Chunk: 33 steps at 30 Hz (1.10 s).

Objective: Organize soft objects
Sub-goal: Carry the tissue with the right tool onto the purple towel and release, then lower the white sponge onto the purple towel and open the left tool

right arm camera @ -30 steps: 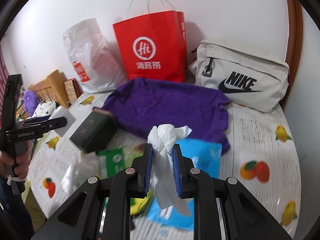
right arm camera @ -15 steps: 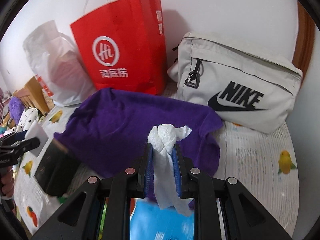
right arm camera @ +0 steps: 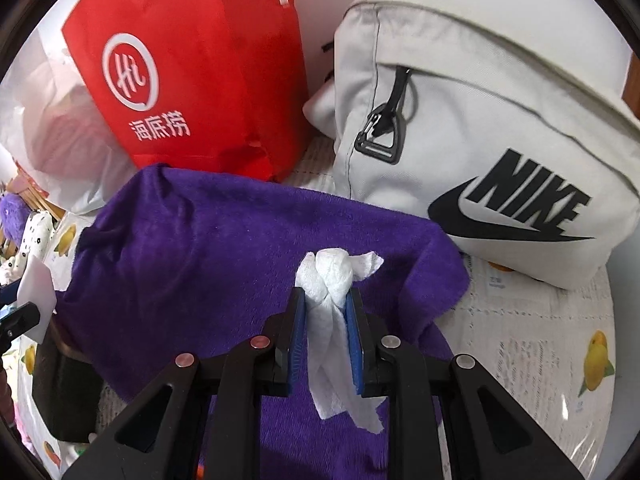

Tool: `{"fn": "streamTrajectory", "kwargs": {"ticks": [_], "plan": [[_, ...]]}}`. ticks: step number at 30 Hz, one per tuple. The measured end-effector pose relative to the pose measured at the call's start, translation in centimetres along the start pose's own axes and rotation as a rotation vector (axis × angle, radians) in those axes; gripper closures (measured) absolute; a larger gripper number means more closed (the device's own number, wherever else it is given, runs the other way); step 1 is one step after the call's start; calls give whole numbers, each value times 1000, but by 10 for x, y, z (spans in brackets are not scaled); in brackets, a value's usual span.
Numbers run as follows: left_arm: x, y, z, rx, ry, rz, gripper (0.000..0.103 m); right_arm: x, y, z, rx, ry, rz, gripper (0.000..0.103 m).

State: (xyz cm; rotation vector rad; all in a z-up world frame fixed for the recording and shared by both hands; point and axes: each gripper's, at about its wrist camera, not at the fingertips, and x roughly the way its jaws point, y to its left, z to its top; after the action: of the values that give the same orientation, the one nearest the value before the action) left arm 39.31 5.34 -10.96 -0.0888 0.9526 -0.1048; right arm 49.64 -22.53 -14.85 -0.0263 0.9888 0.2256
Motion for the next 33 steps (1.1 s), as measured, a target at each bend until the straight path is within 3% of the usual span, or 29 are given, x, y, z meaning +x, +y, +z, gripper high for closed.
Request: {"fn": "streamTrajectory", "kwargs": {"ticks": [7,9,12,23,27,33], "plan": [[10,-3,9,11,8,5,22,18,-7,7,-2,50,-12,81],[14,-3,11,10,14,4,22,20,-8,7,-4,55,-12,73],[19,-6,14,3,25,2,21,20,-8,8,-3,50,-7,46],[50,-31,39,14,58,12,21,-40,-12,-11,-6,-36,-25,45],[70,-41,55,39,85,28,21,-69,-9,-29,-1,-83,-2,39],[100,-50,71,47,121,51,21,-81,-8,-56,-6,-81,-34,38]]}}
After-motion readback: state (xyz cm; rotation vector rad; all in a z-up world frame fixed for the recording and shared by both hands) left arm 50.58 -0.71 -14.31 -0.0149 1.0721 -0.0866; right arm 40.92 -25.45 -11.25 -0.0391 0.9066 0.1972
